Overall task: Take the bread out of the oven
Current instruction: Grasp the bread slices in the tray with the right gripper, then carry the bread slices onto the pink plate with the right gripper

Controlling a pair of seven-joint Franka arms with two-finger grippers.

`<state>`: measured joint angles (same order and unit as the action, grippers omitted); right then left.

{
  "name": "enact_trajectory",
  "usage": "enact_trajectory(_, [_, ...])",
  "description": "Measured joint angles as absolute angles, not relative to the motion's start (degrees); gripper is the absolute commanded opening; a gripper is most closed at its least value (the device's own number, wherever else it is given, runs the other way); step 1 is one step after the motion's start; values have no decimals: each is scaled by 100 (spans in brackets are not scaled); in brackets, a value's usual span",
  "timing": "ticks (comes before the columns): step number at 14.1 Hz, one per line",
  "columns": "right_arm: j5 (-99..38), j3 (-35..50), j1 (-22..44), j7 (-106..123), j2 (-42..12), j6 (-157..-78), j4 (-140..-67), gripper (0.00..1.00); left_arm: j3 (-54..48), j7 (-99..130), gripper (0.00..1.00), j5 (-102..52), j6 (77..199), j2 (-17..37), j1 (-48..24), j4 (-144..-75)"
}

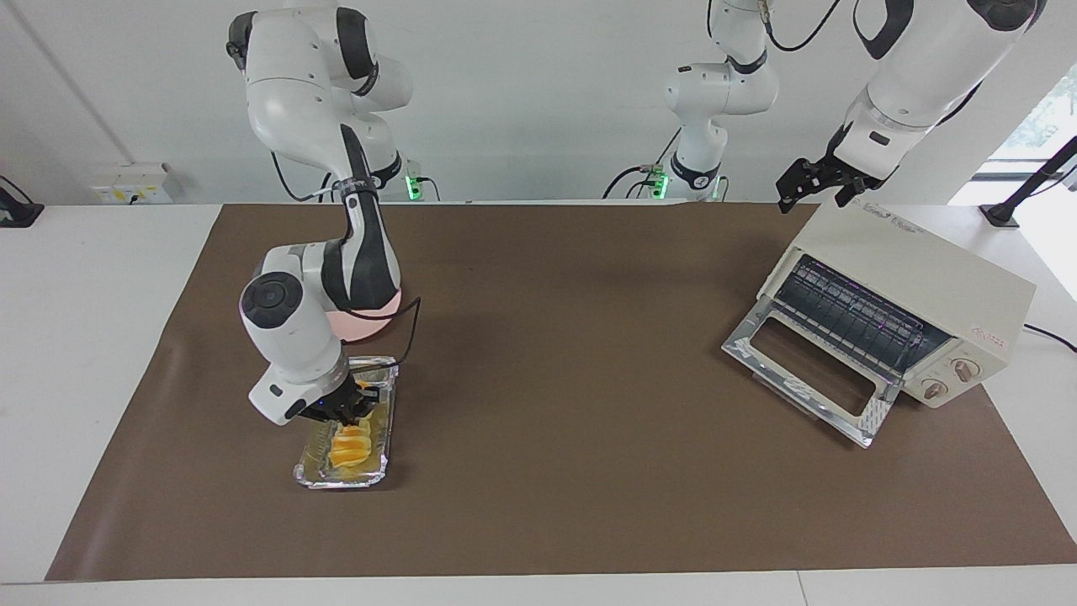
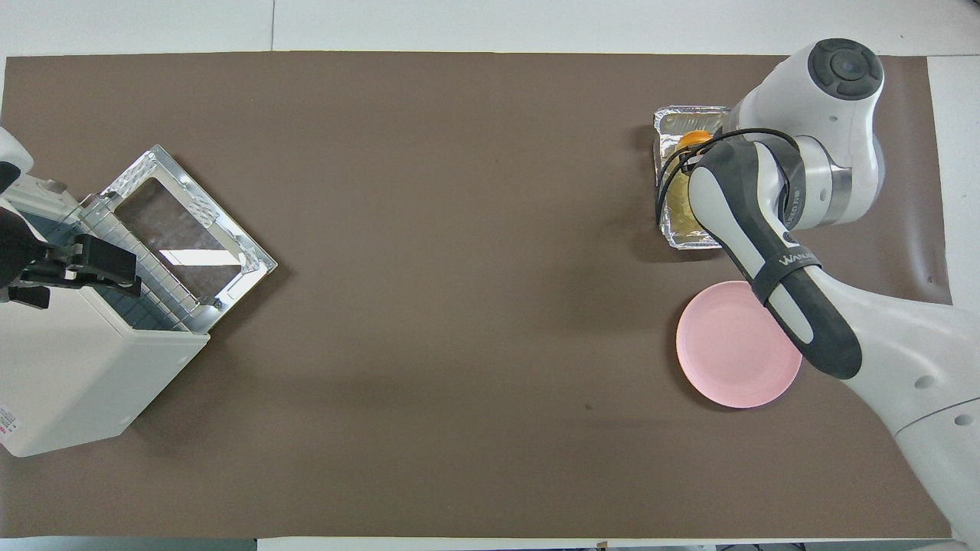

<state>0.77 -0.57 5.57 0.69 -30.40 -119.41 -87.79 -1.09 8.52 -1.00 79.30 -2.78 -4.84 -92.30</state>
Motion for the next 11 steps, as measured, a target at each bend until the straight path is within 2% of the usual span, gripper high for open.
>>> enact_trajectory(6, [78, -46, 570, 75, -2226, -10826, -8833, 0, -109, 852, 100, -100, 7930, -278, -484, -9230])
enact_trajectory(8, [73, -47, 567, 75, -1696, -10702, -9354, 0, -109, 852, 100, -100, 7930, -278, -484, -9230])
enact_trajectory(11, [-61, -61, 546, 75, -690, -10934, -10746, 0, -109, 852, 100, -100, 7930, -278, -484, -9230])
